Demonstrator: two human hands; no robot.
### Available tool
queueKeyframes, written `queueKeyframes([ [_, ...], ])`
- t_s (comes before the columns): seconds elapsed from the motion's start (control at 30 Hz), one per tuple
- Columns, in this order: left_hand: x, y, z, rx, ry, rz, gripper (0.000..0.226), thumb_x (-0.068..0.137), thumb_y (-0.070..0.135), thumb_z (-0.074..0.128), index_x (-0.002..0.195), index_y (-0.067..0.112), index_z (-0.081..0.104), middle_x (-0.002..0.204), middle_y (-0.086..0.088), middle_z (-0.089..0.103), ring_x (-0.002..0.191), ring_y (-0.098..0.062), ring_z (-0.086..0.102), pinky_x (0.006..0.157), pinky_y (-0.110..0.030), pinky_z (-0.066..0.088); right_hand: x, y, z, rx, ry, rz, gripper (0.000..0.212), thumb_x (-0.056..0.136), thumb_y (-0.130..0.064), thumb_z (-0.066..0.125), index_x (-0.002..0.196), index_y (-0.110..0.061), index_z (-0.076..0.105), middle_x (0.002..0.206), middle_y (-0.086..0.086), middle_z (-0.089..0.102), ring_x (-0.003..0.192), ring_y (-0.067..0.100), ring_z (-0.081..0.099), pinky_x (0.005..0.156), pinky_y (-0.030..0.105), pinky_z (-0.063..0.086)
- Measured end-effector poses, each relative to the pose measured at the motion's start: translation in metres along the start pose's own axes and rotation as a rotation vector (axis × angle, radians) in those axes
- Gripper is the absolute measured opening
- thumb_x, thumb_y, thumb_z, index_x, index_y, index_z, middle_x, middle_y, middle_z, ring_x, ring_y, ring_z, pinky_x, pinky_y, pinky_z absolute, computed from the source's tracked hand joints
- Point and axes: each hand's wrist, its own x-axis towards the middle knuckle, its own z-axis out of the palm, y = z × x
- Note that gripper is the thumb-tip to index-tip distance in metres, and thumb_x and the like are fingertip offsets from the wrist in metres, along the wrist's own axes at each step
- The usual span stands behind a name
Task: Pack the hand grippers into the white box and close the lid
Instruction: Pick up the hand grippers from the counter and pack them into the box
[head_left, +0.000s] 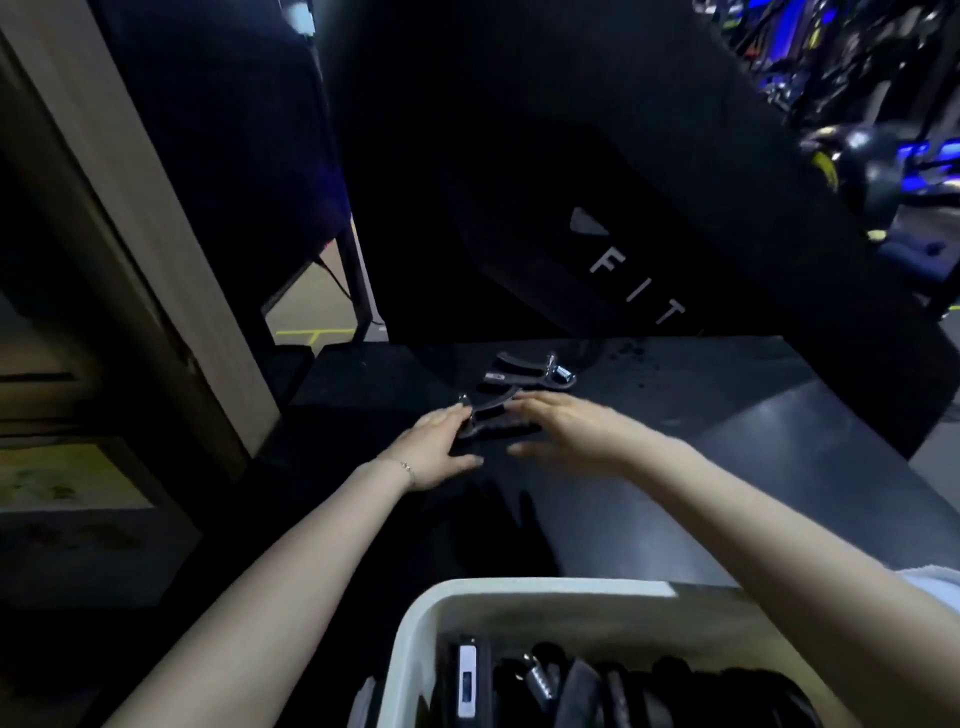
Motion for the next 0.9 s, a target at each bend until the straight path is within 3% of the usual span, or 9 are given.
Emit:
queueKeyframes([
  [0.33,0.068,-0.009,0.030,0.112,-0.106,-0.096,0.078,0.091,0.055,0.043,0.150,0.026,0.001,0.159,0.005,-0.004,0.146,-0.021,-0.007,0.116,-0.051,0.013,0.022,0.020,0.038,0.101,-0.137,0.095,0.074,0.089,-0.050,0.049,0.148,-0.019,0.018,0.157,0.004,0.018,0.145,0.016,0.014,0.118,0.034,0.018],
  [0.43,0.070,-0.010,0.034,0.185,-0.024,-0.040,0.071,0.092,0.050,0.044,0.150,0.026,0.010,0.159,0.003,0.012,0.146,-0.023,0.004,0.115,-0.050,0.015,0.021,0.017,0.038,0.101,-0.136,0.110,0.074,0.089,-0.052,0.049,0.148,-0.018,0.020,0.157,0.003,0.020,0.145,0.016,0.015,0.117,0.038,0.021],
  [0.57,0.056,-0.005,0.034,0.222,0.100,0.035,0.067,0.089,0.045,0.054,0.145,0.018,0.029,0.142,-0.008,0.040,0.136,-0.025,0.025,0.115,-0.044,0.016,0.015,0.014,0.036,0.066,-0.149,0.148,0.075,0.088,-0.053,0.051,0.148,-0.022,0.020,0.157,0.001,0.018,0.145,0.016,0.017,0.115,0.040,0.024],
  [0.73,0.017,0.002,0.032,0.072,0.091,-0.020,0.074,0.081,0.045,0.065,0.142,0.016,0.034,0.132,-0.010,0.045,0.130,-0.027,0.030,0.112,-0.037,0.024,-0.008,0.005,0.016,0.010,-0.174,0.175,0.081,0.087,-0.051,0.054,0.150,-0.023,0.012,0.159,0.000,0.010,0.145,0.017,0.015,0.115,0.036,0.023],
  [0.9,-0.026,0.017,-0.006,0.137,0.223,0.123,0.077,0.075,0.042,0.071,0.139,0.013,0.039,0.128,-0.006,0.052,0.128,-0.022,0.035,0.110,-0.032,0.026,-0.045,-0.017,-0.014,-0.045,-0.102,0.176,0.085,0.087,-0.051,0.055,0.150,-0.022,0.007,0.160,-0.001,0.004,0.145,0.019,0.015,0.111,0.032,0.024],
])
